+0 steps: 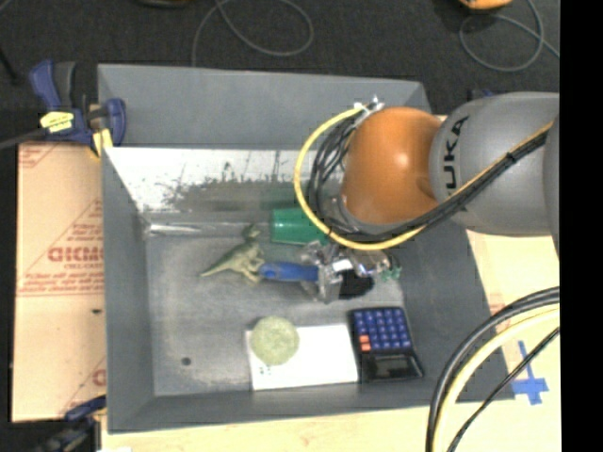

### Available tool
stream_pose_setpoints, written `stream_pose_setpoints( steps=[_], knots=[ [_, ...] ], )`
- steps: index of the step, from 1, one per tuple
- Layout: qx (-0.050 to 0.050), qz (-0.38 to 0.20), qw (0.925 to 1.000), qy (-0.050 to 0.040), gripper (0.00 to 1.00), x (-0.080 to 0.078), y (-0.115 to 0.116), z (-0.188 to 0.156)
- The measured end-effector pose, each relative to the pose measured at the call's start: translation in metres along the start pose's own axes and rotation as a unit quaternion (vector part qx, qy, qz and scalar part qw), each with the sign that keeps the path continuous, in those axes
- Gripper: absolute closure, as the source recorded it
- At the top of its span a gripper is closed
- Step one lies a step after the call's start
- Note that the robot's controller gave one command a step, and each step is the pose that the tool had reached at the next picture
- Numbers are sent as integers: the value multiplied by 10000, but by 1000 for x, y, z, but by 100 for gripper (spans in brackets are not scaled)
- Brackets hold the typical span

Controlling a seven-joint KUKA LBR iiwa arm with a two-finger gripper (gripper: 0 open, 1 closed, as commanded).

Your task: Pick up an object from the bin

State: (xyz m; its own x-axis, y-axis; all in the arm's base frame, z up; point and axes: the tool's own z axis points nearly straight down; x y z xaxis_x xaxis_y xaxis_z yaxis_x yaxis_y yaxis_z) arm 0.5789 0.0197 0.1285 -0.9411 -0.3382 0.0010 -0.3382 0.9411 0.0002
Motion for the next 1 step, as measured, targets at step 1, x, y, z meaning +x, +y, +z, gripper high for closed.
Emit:
stream_pose_setpoints(
  steps=[1],
  knots=[
    [5,5,10000,-10,100,-1,0,-13]
  ],
)
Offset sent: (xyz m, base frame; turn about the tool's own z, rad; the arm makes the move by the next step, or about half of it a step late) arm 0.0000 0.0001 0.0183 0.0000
